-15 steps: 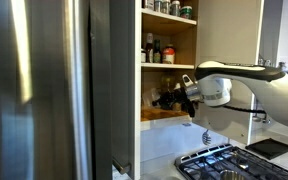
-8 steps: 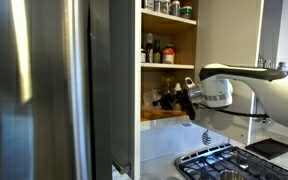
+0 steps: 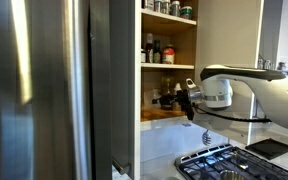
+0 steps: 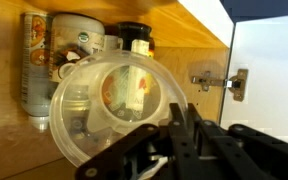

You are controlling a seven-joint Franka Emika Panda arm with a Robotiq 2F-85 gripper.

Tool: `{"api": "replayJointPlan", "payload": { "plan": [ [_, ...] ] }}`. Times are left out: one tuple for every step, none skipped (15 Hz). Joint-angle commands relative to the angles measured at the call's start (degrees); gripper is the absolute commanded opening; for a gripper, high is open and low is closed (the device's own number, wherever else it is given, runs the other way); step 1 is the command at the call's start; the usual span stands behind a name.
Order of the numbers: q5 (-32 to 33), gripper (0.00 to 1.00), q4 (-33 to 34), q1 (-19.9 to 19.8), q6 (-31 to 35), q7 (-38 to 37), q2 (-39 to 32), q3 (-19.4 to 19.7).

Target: Place the clear container on the bottom shelf upside down.

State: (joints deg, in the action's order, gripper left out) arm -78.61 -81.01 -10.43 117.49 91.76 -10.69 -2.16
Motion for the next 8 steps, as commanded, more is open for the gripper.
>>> {"api": "replayJointPlan", "payload": {
  "plan": [
    [-7.07, 0.02, -0.55, 0.26, -3.13, -5.83, -0.49, 2.0],
    [-9.13, 0.02, -0.91, 0.15, -3.78, -7.15, -0.5, 2.23],
    [-11.24, 0.02, -1.47, 0.05, -4.28, -8.33, -0.4, 2.39],
    [-13.66, 0.02, -2.07, -0.11, -5.31, -9.11, -0.46, 2.65],
    [-16.13, 0.02, -2.81, -0.29, -6.47, -9.7, -0.57, 2.96],
    [-18.44, 0.02, -3.6, -0.38, -7.49, -10.24, -0.74, 3.25],
    [-20.77, 0.02, -4.51, -0.45, -8.62, -10.83, -0.99, 3.6],
    [-22.97, 0.02, -5.54, -0.42, -9.55, -11.48, -1.09, 3.89]
  ]
}}
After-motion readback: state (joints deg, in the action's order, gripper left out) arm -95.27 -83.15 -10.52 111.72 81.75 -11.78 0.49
